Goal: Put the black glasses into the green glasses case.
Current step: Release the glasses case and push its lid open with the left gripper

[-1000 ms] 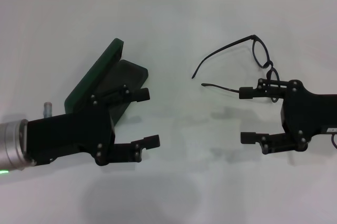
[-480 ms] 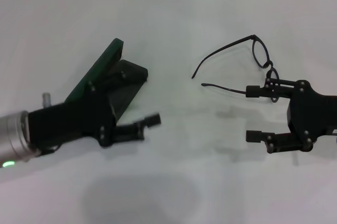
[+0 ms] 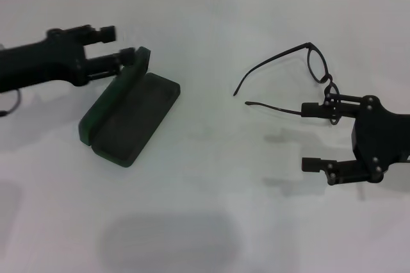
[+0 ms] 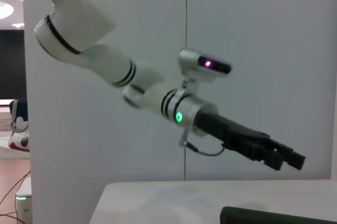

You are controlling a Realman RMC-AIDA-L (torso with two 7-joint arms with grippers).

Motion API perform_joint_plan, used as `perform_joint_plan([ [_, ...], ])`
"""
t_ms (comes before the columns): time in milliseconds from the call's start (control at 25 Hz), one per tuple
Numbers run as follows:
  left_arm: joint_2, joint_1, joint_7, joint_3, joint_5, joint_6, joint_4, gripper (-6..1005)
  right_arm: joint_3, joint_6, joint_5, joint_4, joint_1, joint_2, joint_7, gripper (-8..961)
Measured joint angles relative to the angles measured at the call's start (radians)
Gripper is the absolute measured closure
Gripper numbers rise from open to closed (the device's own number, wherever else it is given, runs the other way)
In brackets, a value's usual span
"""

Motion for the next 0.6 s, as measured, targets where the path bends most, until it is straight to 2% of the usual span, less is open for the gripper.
perform_joint_plan([
  [120,-0.012,-0.052,-0.097,-0.001,0.091,0.004,-0.130,253,0.000,0.001,0.000,0.000,0.000,-0.001,0.000,141],
  [200,-0.015,-0.078,-0.150,-0.001,0.158,0.003,-0.168,267,0.000,0.002,-0.002,0.000,-0.001,-0.001,0.000,141],
  [400,-0.016,-0.123,-0.195,0.001,0.298,-0.052,-0.165,303,0.001,0.005,-0.020,0.000,0.007,-0.002,-0.007,140],
  [600,-0.019,-0.156,-0.216,0.001,0.356,-0.086,-0.162,312,0.002,0.007,-0.022,-0.010,0.008,0.000,-0.011,140],
])
